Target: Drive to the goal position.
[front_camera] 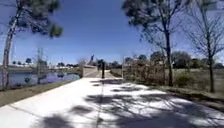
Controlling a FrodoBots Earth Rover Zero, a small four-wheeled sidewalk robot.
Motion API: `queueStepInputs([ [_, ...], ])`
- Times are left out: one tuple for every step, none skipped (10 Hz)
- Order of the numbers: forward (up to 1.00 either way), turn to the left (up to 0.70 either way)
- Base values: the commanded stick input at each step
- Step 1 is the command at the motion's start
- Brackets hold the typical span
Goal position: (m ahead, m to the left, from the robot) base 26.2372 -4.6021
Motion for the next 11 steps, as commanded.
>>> queueStepInputs([
  [0.70,0.00],
  [0.70,0.00],
  [0.70,0.00],
  [0.70,0.00],
  [0.70,0.00],
  [0.70,0.00],
  [0.70,0.00],
  [0.70,0.00],
  [0.70,0.00],
  [0.70,0.00],
  [0.70,-0.11],
])
